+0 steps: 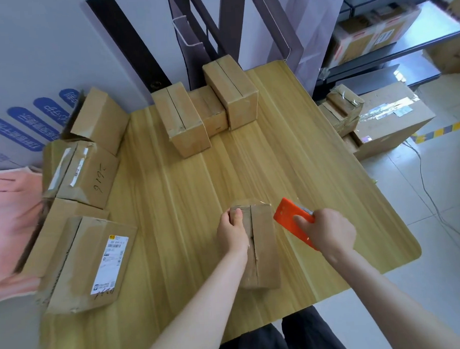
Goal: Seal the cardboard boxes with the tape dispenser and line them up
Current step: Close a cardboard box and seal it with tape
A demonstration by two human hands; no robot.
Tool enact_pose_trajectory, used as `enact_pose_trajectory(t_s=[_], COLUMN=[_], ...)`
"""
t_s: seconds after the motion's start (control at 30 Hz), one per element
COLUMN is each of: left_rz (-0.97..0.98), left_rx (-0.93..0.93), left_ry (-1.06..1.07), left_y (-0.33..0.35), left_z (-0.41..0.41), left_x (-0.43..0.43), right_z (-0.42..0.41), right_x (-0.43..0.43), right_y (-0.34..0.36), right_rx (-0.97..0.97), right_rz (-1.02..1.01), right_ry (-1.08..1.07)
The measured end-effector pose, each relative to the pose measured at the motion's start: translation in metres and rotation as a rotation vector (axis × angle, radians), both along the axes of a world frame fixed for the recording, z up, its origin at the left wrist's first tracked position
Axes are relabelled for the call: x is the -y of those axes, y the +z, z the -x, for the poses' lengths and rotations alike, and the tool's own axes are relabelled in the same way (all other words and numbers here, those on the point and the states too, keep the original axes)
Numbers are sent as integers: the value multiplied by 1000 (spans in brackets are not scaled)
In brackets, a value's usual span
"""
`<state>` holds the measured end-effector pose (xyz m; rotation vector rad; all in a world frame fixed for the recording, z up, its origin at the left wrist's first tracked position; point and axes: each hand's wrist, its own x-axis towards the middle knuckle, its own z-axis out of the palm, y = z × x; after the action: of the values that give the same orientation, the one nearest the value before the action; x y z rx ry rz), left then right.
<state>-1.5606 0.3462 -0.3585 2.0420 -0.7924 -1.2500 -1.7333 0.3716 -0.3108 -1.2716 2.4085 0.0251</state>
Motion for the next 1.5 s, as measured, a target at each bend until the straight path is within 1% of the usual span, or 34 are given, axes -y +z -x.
enact_pose_trajectory(t_s=[0.07, 0.13, 0.2, 0.23, 0.27, 0.3, 0.37, 0.4, 0.43, 0.47, 0.5, 0.57, 0.63, 0.67, 0.77, 0.83, 0.93, 1.07, 1.13, 1.17, 1.2, 1.27, 1.3, 1.33, 1.37, 1.5], left_rz=[-52, -100, -111, -80, -10, 112, 460, 605, 698, 724, 693, 529, 355, 304, 222, 114, -22, -181, -203, -161, -56, 237, 349, 390, 370, 157], left_rx=[-90, -174, -238, -226, -148, -17, 275, 372, 429, 446, 447, 465, 539, 586, 711, 758, 819, 855, 836, 827, 821, 816, 789, 753, 724, 575], left_ry=[165, 324, 416, 420, 374, 286, 29, -133, -289, -428, -551, -725, -803, -823, -888, -985, -1197, -1353, -1326, -1268, -1166, -922, -818, -748, -711, -633], left_y=[4, 8, 11, 12, 12, 12, 14, 13, 13, 11, 11, 7, 3, 3, 15, 27, 39, 41, 38, 37, 38, 42, 41, 38, 35, 17], left_z=[15, 26, 31, 31, 30, 26, 19, 17, 16, 15, 16, 18, 21, 22, 25, 29, 35, 47, 48, 45, 40, 25, 16, 8, 1, -9], left_x=[-1, -1, 2, 2, 1, -1, -2, 0, 3, 8, 13, 22, 27, 29, 39, 51, 70, 89, 88, 83, 74, 51, 39, 28, 18, 5], right_z=[5, 4, 0, -4, -9, -16, -27, -32, -33, -34, -32, -26, -21, -20, -19, -20, -23, -27, -29, -29, -29, -27, -26, -26, -26, -29], right_x=[-1, -1, -2, -3, -4, -6, -9, -11, -11, -11, -10, -7, -4, -4, -2, -2, -4, -9, -11, -12, -13, -14, -14, -15, -15, -14], right_y=[9, 23, 36, 40, 44, 44, 43, 43, 40, 39, 38, 38, 40, 41, 41, 42, 41, 40, 40, 39, 38, 39, 39, 40, 43, 54], right_rx=[121, 314, 496, 568, 623, 668, 738, 767, 787, 792, 792, 808, 833, 839, 854, 850, 836, 819, 823, 824, 822, 831, 835, 842, 849, 906], right_rz=[124, 312, 482, 544, 580, 591, 591, 591, 588, 578, 562, 534, 521, 515, 503, 508, 531, 561, 574, 574, 569, 558, 556, 554, 557, 558], right_ry=[-167, -327, -462, -513, -556, -596, -657, -685, -702, -711, -715, -738, -759, -759, -746, -736, -704, -650, -632, -625, -622, -628, -630, -633, -639, -655])
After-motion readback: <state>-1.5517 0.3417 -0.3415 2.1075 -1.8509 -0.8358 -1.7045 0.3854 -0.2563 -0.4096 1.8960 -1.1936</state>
